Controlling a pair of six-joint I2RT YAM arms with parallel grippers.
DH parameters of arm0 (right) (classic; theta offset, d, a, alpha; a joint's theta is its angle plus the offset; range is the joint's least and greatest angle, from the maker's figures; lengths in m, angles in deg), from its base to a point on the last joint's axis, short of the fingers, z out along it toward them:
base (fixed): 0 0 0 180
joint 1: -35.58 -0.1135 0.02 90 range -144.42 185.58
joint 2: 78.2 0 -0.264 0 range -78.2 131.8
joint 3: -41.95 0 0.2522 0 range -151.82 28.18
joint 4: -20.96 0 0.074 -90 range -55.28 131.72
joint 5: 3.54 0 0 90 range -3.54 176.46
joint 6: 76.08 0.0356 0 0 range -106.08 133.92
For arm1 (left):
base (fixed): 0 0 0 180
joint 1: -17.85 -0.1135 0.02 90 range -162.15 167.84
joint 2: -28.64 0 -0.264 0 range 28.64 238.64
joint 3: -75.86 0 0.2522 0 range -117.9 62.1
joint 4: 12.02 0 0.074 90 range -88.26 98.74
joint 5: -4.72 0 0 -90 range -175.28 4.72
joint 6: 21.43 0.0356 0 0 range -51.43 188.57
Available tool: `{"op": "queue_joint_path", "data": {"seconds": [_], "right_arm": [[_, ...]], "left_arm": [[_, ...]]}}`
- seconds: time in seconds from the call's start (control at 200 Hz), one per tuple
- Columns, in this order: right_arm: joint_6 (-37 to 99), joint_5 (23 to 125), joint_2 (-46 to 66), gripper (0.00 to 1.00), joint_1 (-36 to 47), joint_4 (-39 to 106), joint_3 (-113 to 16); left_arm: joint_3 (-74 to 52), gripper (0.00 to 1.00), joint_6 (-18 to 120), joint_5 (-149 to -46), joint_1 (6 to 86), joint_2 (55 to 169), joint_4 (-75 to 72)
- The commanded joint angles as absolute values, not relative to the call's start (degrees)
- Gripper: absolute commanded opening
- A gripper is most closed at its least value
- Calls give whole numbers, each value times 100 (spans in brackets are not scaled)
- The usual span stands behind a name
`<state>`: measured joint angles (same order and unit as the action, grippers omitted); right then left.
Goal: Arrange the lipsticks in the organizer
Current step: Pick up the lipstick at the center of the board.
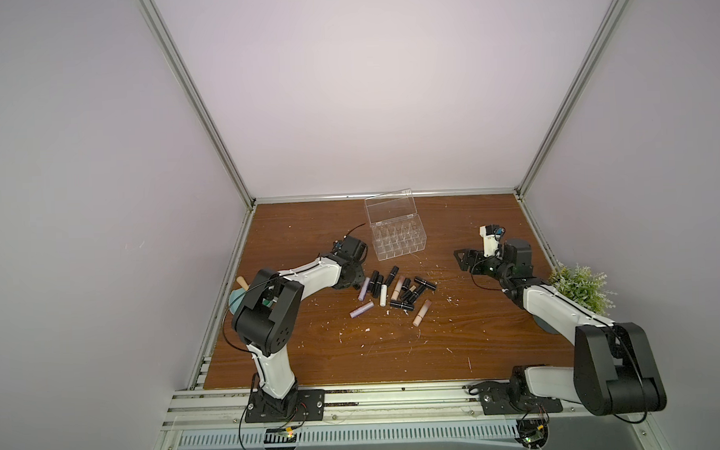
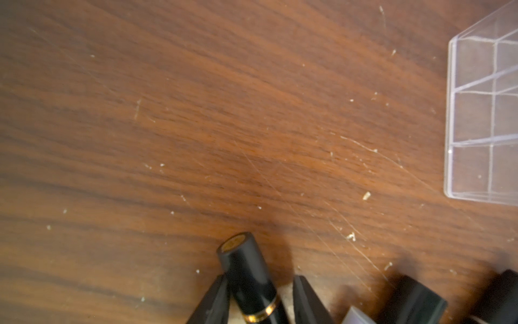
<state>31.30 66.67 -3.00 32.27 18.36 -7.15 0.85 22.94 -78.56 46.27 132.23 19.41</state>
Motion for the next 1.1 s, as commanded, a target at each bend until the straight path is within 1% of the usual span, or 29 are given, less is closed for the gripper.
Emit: {"op": "queue_joint_path", "data": {"seconds": [0.0,0.115,0.265,0.42,0.595,0.68,0.766,0.856,0.911,1.011,1.096], "right_arm": [[3075,6696,-350,83,3200,1776,-789],[3064,6699,-341,83,3202,1776,-794],[3069,6699,-344,83,3200,1780,-796],[3073,6668,-341,83,3205,1784,-807],[3090,6566,-387,83,3204,1826,-842],[3106,6416,-437,83,3204,1827,-864],[3172,6050,-483,83,3204,1741,-888],[3340,5278,-402,83,3201,1458,-939],[3493,4692,-262,84,3206,1274,-1024],[3904,3715,8,91,3202,758,-1144],[4391,3082,123,92,3200,169,-1163]], "left_arm": [[190,40,2365,-7904,4667,13429,2034],[159,36,2431,-7827,4658,13414,2069],[64,27,2551,-7741,4649,13420,2143],[-152,23,2707,-7720,4650,13490,2264],[-408,22,2946,-7679,4658,13401,2277],[-630,22,3267,-7741,4663,13262,2274],[-927,22,3690,-8069,4666,13125,2275],[-1232,23,4103,-8666,4667,13002,2171],[-1335,23,4325,-9133,4665,12918,1995],[-1310,24,4616,-10096,4663,12727,1432],[-1166,24,4794,-10992,4659,12573,895]]}}
